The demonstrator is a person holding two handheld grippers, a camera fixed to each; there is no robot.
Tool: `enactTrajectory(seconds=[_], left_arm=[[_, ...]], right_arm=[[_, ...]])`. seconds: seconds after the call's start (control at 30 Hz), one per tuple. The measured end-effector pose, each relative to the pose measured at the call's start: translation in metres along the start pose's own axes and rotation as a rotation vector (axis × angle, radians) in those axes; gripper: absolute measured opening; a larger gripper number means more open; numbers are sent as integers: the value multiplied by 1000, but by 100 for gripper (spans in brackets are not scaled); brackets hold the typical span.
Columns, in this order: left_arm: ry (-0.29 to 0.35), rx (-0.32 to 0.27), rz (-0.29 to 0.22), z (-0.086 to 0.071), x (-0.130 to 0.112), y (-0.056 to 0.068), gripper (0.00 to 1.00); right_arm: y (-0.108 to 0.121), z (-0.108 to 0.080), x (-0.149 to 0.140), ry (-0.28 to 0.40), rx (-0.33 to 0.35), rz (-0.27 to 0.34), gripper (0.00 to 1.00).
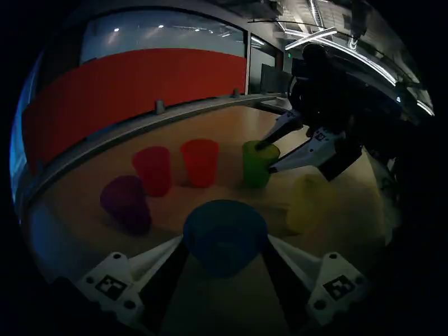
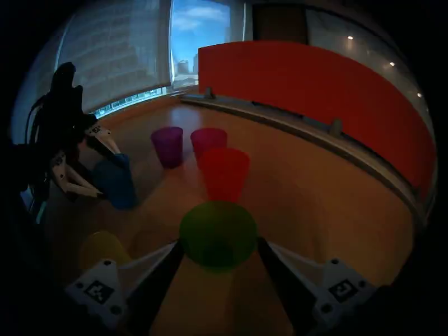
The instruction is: Pour water
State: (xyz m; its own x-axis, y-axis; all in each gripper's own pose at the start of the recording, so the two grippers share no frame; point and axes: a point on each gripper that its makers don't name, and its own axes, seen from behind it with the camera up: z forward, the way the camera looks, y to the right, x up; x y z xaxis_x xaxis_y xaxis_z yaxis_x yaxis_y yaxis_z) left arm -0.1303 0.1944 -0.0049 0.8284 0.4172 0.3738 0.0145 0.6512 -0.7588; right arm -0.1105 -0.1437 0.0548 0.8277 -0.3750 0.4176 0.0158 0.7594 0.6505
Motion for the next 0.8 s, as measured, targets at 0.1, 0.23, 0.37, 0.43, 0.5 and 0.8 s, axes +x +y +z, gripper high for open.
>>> enactTrajectory(seconds=[0.1, 0.23, 0.37, 0.43, 0.5, 0.8], left_arm=[[4, 3, -5, -1, 1, -2, 85], [8, 5, -9, -3, 2, -3, 85], [13, 12, -9, -5, 3, -6, 85], [15, 14, -9, -6, 4, -7, 85], [17, 16, -11, -6, 4, -8, 85], [31, 23, -19, -9, 9, -10, 85]], right_arm=[[1, 5, 0, -4, 0, 1, 100], [0, 9, 0, -4, 4, 6, 99], [0, 11, 2, 8, 4, 9, 98], [0, 13, 4, 17, 2, 7, 97], [-1, 14, 5, 26, 0, 2, 93], [-3, 9, 11, 53, -9, -22, 89]])
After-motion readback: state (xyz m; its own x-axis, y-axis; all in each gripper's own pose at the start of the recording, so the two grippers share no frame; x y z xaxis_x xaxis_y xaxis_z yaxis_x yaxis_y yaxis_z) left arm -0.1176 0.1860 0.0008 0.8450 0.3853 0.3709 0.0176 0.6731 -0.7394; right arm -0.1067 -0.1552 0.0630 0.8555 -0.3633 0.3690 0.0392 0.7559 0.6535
